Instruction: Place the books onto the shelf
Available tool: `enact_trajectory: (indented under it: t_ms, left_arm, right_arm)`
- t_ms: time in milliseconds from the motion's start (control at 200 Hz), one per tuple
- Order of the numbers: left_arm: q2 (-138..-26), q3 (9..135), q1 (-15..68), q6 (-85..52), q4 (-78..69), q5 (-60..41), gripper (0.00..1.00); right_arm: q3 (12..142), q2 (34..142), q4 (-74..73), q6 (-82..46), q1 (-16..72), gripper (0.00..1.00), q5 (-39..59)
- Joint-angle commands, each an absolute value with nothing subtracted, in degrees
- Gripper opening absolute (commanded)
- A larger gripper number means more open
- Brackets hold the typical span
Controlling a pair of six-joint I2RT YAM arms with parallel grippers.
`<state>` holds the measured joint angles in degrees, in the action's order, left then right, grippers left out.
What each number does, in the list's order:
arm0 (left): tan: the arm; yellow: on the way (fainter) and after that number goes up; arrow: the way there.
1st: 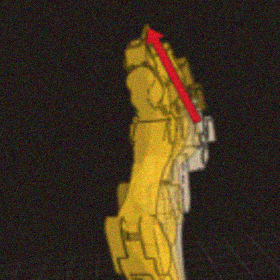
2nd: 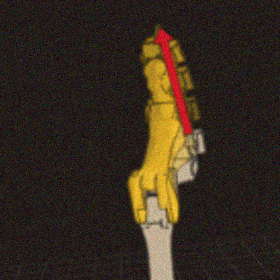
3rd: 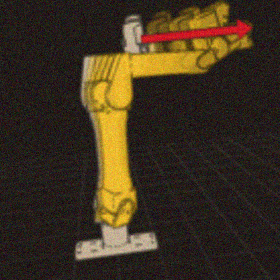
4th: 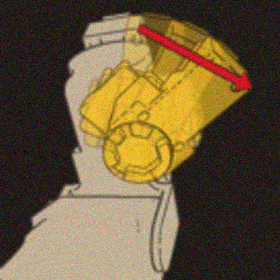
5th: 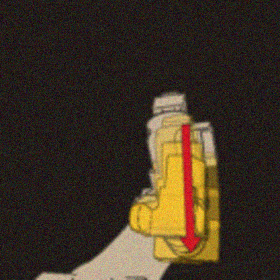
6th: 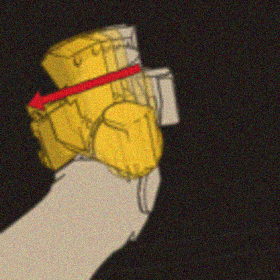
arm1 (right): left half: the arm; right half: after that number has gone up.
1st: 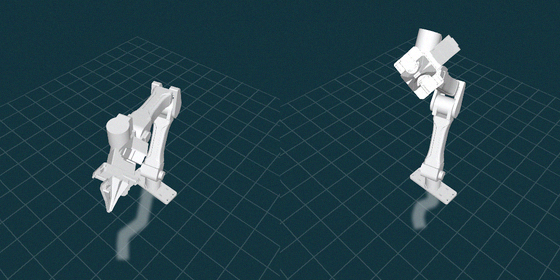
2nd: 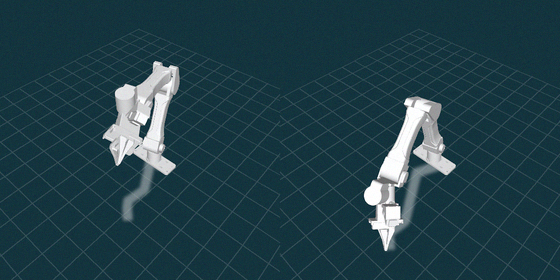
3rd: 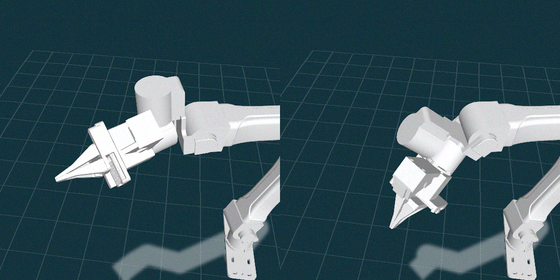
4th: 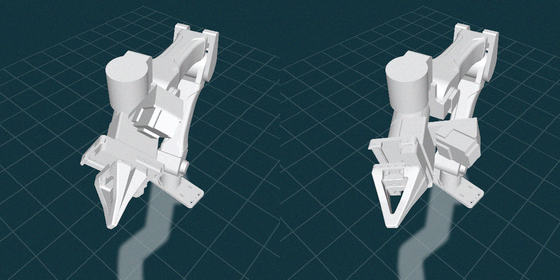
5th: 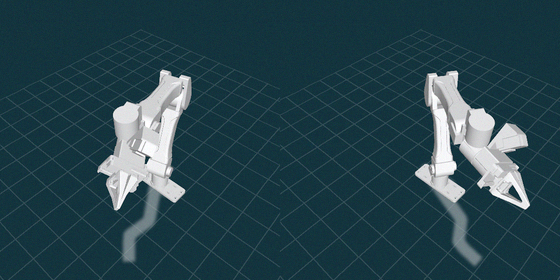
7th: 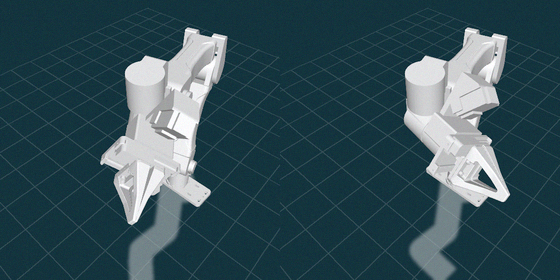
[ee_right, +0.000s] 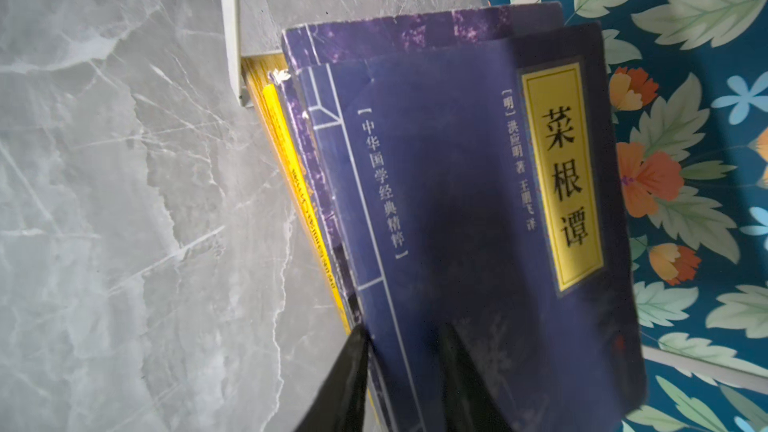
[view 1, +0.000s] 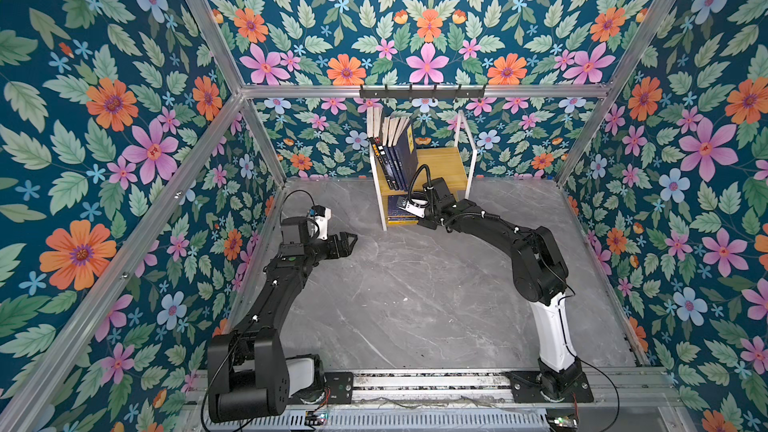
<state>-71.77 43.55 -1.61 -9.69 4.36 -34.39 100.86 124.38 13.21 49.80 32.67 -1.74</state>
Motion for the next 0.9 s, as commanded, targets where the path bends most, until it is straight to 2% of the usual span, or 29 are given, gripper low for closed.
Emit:
enact_trajectory:
  t_ms: [0,710,895]
  left_arm:
    - [-71.6,43.8,-1.7,-9.1,3.7,-34.4,0.90]
    - [-71.5,43.7,-1.8,-9.3,3.6,-34.8,0.89]
    - [-71.7,43.9,-1.8,-8.1,4.0,-34.4,0.91]
  right_arm:
    - [100.7,123.8,12.1,51.8,32.6,0.28,-2.4]
    - [97.3,120.7,11.6,55.4,31.6,0.27,-4.7]
    - [94.4,115.5,13.0,52.2,32.1,0.29,-2.1]
